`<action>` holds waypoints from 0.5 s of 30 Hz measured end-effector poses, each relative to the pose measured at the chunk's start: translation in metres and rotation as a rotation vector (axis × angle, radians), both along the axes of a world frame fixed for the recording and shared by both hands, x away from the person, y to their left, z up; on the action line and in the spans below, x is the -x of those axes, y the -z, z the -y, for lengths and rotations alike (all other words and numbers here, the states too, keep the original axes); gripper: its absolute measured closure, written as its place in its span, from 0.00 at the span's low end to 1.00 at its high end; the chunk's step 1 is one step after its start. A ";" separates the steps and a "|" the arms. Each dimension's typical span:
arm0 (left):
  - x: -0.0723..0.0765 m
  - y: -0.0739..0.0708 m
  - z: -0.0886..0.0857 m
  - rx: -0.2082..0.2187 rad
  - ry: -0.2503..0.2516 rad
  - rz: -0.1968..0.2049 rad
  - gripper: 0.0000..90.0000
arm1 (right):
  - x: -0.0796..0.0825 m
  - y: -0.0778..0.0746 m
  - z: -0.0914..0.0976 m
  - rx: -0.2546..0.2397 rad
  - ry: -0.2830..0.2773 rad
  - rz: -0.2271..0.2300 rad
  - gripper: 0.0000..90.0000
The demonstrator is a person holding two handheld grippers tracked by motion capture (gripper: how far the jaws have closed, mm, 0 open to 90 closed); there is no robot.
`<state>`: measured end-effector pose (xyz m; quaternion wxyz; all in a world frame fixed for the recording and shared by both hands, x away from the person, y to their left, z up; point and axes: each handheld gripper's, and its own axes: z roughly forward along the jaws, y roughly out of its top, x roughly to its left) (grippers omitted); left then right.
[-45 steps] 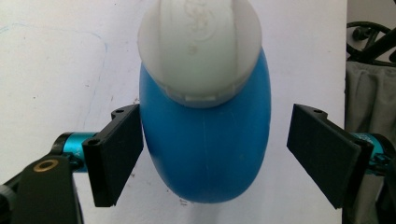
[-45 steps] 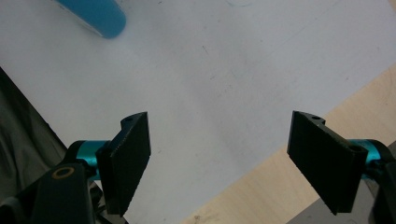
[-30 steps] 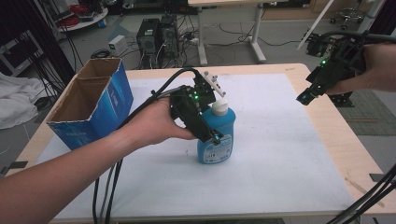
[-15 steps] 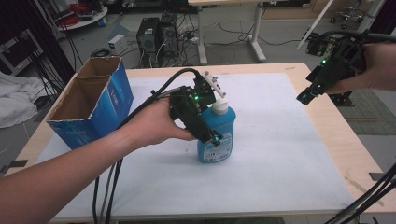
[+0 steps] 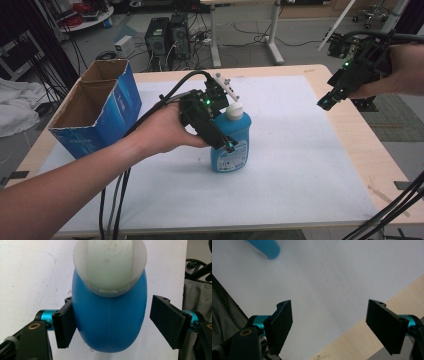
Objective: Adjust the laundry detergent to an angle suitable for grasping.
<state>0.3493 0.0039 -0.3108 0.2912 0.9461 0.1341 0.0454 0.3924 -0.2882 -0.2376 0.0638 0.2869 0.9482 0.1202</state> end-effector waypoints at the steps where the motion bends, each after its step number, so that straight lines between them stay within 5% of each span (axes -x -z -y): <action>1: 0.000 0.000 0.000 0.000 -0.002 0.003 0.28 | 0.000 0.000 0.000 0.000 0.001 -0.001 0.23; 15: -0.001 0.005 0.000 -0.012 -0.034 -0.007 0.30 | -0.001 0.001 -0.002 0.005 -0.006 -0.004 0.23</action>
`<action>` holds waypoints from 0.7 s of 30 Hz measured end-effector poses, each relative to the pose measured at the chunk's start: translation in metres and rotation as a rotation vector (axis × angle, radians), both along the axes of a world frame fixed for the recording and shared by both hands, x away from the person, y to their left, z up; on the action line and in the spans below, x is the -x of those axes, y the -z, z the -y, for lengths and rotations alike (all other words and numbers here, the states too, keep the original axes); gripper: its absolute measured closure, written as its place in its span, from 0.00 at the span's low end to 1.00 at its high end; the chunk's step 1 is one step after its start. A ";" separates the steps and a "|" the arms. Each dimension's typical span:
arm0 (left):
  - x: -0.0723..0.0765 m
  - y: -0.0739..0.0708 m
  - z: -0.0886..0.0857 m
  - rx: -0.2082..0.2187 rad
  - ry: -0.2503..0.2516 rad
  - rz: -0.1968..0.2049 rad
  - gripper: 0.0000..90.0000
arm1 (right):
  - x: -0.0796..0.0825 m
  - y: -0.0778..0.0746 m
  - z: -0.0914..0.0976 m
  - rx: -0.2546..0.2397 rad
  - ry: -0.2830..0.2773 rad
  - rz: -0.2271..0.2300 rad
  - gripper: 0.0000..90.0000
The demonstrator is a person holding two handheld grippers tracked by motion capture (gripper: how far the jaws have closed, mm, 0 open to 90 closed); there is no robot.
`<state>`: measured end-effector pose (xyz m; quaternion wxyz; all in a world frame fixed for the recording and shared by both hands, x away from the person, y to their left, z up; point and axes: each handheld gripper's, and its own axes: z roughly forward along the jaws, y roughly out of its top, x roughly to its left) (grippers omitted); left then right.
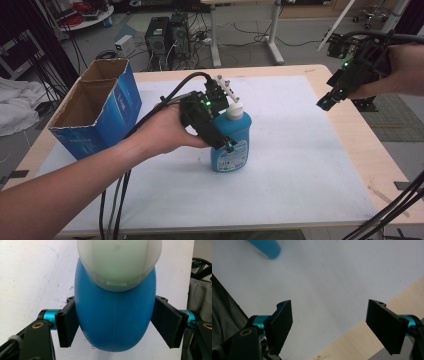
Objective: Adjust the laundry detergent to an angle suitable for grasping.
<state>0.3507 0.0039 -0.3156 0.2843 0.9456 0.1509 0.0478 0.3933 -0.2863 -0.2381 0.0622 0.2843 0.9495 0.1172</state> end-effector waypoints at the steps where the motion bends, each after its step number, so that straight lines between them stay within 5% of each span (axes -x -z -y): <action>1: -0.001 0.000 0.000 -0.002 0.000 0.002 0.30 | 0.000 0.000 0.000 -0.002 0.000 0.000 0.23; 21: -0.003 0.004 0.004 -0.023 -0.009 -0.008 0.41 | -0.001 0.001 0.000 -0.002 0.005 -0.005 0.23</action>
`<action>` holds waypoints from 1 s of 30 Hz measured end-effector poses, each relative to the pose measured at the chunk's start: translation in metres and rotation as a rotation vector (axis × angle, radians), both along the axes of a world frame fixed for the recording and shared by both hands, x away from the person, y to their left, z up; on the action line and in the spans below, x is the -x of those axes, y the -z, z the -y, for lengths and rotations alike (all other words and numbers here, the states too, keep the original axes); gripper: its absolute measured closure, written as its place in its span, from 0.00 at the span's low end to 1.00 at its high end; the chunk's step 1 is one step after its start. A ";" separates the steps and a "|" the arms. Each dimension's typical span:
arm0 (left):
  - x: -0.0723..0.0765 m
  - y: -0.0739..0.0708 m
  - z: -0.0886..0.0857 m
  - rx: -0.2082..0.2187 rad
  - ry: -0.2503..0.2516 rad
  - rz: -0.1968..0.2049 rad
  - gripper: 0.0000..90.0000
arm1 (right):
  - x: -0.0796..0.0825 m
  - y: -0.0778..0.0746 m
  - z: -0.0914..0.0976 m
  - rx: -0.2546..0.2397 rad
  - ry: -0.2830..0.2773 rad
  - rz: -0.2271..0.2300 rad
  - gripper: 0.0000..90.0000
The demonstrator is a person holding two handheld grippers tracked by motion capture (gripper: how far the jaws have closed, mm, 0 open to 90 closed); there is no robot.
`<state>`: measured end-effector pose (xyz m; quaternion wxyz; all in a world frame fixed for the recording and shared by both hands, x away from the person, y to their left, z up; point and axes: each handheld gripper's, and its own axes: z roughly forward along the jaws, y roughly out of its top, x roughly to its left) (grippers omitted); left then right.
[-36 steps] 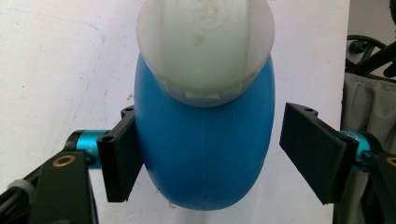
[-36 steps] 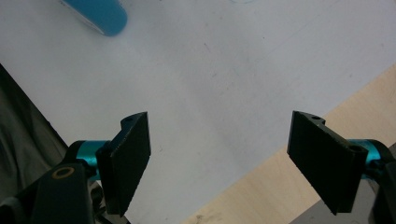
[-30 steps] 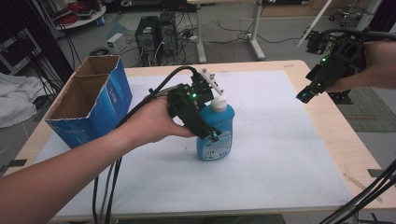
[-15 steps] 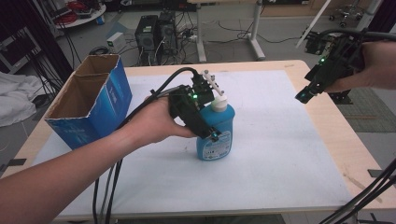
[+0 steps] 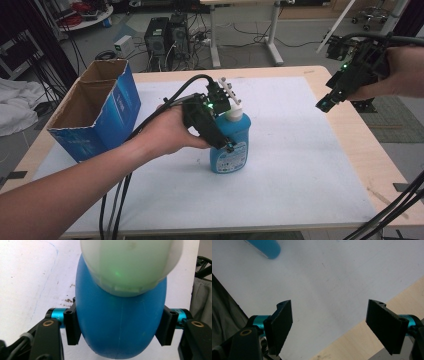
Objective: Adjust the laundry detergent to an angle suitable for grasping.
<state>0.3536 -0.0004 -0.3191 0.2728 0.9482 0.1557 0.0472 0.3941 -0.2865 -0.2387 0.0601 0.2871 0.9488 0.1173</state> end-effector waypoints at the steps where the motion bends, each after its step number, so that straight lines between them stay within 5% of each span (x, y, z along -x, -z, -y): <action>1: 0.000 0.000 0.000 -0.003 0.000 0.001 0.41 | 0.000 0.000 0.000 0.000 -0.003 0.000 0.23; 21: -0.002 -0.001 -0.002 0.018 0.011 -0.009 0.45 | -0.001 0.000 0.001 -0.001 -0.001 -0.003 0.23; 30: -0.001 -0.004 -0.005 0.029 0.070 0.007 0.45 | 0.000 0.000 0.002 0.002 -0.002 -0.001 0.23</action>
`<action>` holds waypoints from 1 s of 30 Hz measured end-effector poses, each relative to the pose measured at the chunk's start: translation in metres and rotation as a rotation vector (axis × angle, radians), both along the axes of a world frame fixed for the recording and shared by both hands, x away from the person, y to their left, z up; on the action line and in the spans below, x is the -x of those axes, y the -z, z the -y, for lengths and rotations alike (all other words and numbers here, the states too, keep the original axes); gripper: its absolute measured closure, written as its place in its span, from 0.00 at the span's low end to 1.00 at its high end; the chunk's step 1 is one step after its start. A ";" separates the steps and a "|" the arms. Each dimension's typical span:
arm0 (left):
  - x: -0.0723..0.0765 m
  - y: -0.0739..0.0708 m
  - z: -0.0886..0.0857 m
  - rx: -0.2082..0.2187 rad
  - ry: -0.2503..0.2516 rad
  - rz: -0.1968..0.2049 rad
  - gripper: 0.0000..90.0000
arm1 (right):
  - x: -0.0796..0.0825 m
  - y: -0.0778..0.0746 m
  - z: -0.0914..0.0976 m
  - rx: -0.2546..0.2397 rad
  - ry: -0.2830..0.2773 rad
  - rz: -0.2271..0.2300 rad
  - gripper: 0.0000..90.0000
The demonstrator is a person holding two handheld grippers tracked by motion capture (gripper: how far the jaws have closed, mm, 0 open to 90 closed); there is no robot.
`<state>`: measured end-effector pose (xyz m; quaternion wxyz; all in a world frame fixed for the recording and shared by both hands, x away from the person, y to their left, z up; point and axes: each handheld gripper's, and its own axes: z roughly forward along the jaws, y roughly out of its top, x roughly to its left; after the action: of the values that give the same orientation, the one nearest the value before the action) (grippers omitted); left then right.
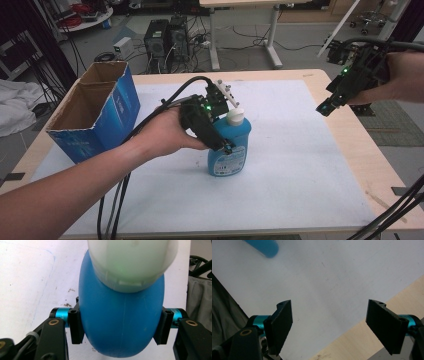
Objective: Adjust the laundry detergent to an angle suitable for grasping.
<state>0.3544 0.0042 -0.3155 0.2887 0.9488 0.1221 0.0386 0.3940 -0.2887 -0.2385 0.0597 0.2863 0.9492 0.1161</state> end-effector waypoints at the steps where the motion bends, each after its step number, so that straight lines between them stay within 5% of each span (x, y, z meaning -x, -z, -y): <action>1: 0.000 -0.001 -0.001 0.005 0.007 -0.001 0.45 | 0.000 0.000 0.000 -0.004 0.001 0.001 0.23; 14: -0.007 -0.016 -0.027 0.091 0.097 0.001 0.45 | -0.001 0.001 -0.003 -0.003 -0.004 -0.001 0.23; 20: -0.005 -0.010 -0.031 0.087 0.210 0.048 0.45 | -0.001 0.002 -0.005 -0.002 -0.004 -0.004 0.23; 30: -0.005 0.005 -0.040 0.104 0.290 0.067 0.45 | 0.000 0.003 -0.004 0.001 -0.008 -0.004 0.23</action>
<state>0.3595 0.0441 -0.3201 0.3438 0.9385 -0.0242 0.0219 0.3940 -0.2851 -0.2419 0.0575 0.2828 0.9505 0.1154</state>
